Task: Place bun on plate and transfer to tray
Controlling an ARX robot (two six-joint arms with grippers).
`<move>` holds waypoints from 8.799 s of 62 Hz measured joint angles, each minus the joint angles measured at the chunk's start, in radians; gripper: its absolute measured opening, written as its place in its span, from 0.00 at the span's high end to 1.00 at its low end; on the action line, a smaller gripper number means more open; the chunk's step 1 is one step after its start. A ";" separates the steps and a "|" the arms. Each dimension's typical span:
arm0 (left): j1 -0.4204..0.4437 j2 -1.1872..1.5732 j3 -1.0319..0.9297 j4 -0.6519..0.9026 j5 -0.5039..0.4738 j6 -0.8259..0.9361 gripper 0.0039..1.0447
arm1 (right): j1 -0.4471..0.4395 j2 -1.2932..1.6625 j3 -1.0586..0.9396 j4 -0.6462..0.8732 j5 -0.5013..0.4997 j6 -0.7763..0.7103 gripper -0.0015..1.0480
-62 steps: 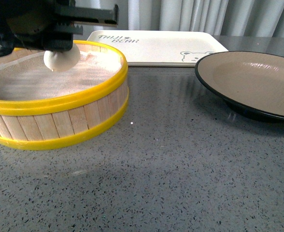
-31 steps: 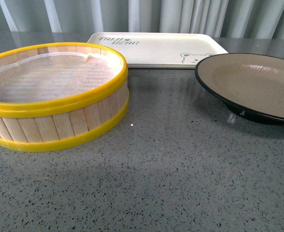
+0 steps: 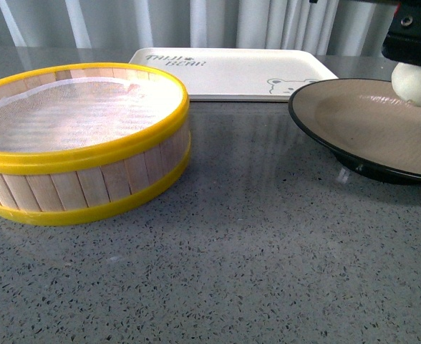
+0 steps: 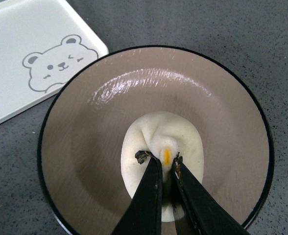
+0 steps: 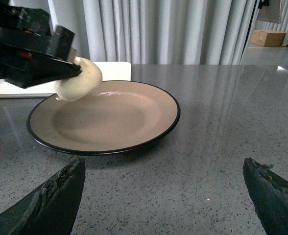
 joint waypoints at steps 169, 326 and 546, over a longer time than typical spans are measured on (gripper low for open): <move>0.595 -0.969 -0.757 0.021 -0.003 0.033 0.09 | 0.000 0.000 0.000 0.000 0.000 0.000 0.08; 0.903 -1.928 -1.554 0.142 0.354 0.120 0.39 | 0.000 0.000 0.000 0.000 0.000 0.000 0.08; 0.903 -1.928 -1.553 0.142 0.354 0.121 0.06 | -0.008 1.825 1.118 0.477 -0.351 1.459 0.98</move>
